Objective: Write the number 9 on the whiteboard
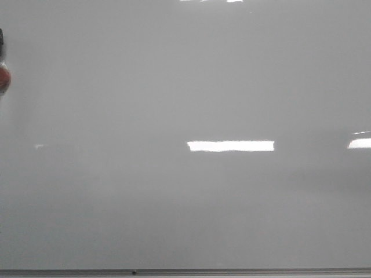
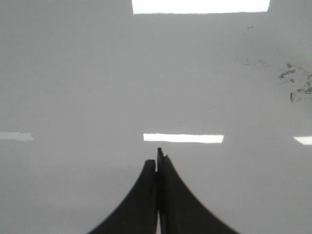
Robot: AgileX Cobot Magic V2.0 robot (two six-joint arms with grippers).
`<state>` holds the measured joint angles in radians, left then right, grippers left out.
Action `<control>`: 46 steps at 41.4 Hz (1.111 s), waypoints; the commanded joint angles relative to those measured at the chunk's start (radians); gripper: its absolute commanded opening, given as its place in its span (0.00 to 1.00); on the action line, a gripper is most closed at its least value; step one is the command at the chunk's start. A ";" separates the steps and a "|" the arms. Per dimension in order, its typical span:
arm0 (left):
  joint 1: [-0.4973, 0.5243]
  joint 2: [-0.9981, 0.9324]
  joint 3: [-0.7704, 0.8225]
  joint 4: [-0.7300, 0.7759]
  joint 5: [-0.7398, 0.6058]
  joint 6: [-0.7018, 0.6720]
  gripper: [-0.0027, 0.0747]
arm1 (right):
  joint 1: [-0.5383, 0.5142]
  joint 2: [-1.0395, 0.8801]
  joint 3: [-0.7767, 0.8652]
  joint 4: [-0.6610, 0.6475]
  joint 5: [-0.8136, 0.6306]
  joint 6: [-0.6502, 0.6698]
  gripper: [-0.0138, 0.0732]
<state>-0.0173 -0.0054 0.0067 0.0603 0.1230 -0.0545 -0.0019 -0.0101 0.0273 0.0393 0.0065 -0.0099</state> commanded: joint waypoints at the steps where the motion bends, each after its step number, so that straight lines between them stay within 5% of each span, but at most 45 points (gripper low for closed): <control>1: 0.001 -0.019 0.002 0.000 -0.085 0.000 0.01 | -0.004 -0.018 -0.004 -0.001 -0.086 -0.001 0.08; 29: 0.001 -0.019 0.002 0.000 -0.087 0.000 0.01 | -0.004 -0.018 -0.004 -0.001 -0.086 -0.001 0.08; 37: 0.001 -0.019 -0.002 0.000 -0.199 0.000 0.01 | -0.004 -0.018 -0.013 -0.001 -0.141 -0.001 0.08; 46: 0.001 -0.016 -0.104 0.000 -0.210 -0.002 0.01 | -0.004 -0.018 -0.151 -0.001 -0.022 -0.001 0.08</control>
<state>-0.0173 -0.0054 -0.0179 0.0603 -0.0085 -0.0545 -0.0019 -0.0101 -0.0278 0.0393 0.0157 -0.0099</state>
